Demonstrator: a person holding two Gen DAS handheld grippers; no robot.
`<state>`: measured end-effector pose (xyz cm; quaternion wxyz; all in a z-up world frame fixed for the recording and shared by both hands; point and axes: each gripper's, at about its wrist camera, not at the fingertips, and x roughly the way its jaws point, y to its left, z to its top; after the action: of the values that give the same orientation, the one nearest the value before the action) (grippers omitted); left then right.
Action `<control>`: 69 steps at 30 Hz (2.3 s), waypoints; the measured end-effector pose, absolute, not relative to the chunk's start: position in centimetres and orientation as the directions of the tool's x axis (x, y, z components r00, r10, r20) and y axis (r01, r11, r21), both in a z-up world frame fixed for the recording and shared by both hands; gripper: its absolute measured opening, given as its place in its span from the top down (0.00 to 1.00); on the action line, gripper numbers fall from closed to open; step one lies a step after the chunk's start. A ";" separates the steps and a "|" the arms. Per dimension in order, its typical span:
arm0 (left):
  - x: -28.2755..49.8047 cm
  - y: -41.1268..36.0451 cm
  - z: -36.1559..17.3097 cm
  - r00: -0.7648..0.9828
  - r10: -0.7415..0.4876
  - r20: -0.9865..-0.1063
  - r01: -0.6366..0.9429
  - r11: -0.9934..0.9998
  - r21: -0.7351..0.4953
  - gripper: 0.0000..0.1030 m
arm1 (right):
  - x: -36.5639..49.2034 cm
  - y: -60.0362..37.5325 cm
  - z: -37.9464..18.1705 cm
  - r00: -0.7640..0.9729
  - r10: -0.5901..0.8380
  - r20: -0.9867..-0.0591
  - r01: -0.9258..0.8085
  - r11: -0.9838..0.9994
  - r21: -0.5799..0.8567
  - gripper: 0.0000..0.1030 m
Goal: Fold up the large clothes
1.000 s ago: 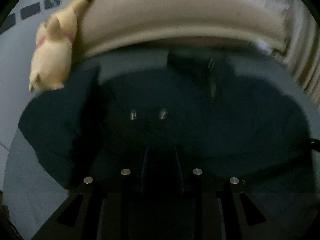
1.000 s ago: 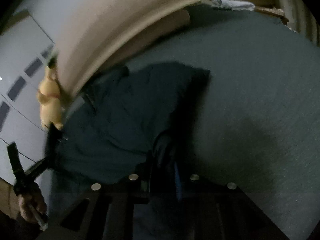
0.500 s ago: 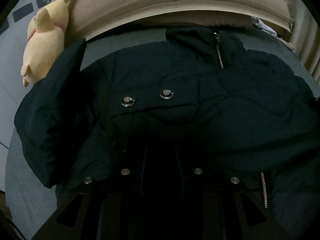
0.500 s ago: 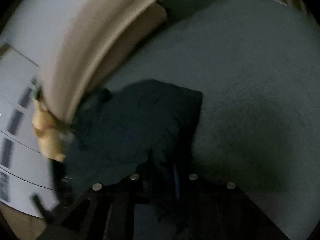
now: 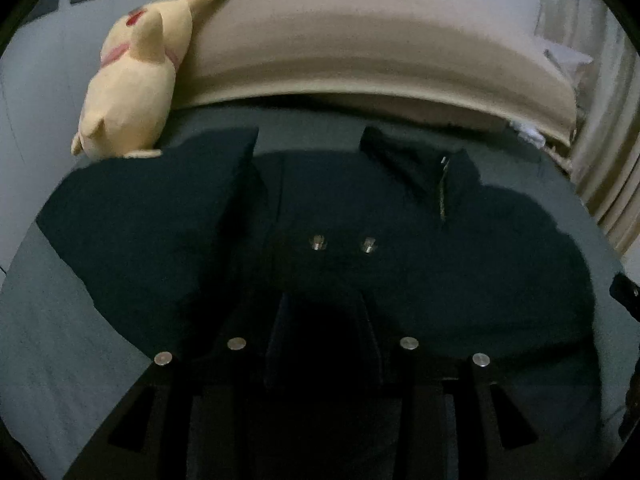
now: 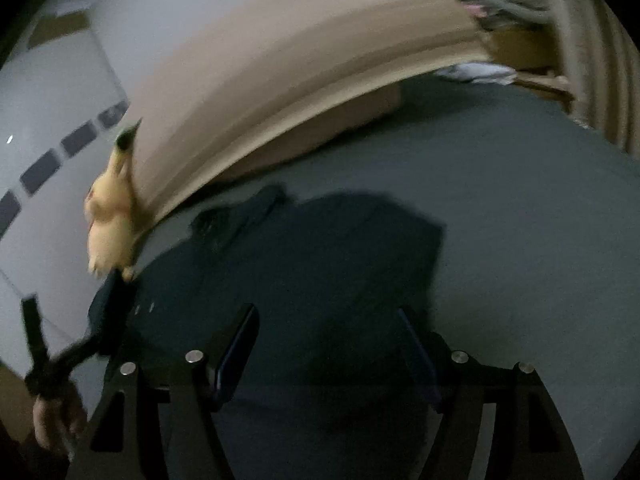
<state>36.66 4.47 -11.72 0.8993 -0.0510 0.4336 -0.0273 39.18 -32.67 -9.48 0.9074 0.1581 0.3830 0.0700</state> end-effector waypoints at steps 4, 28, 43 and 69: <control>39.3 4.3 -15.7 0.489 -0.047 -0.871 -0.035 0.997 -0.073 0.61 | 41.2 -32.0 -14.0 0.570 0.231 -0.789 0.009 0.958 0.287 0.28; 35.0 34.8 -14.4 0.750 -0.242 -0.615 -0.454 0.488 -0.746 0.37 | 29.0 -27.6 -13.4 0.676 0.127 -0.726 -0.063 0.991 0.115 0.15; 42.3 36.9 -18.6 0.711 -0.309 -0.632 -0.483 0.438 -0.758 0.90 | 29.2 -27.9 -13.9 0.681 0.076 -0.729 -0.021 0.996 0.084 0.15; 38.9 -2.1 -3.3 0.704 -0.289 -0.649 0.330 0.942 -0.062 0.28 | 27.4 -30.3 -11.8 0.719 0.114 -0.686 0.004 0.986 0.169 0.15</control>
<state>38.90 -2.13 -3.30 0.9226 0.0296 0.3461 -0.1679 27.44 -30.29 -11.79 0.9237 0.0794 0.3736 0.0297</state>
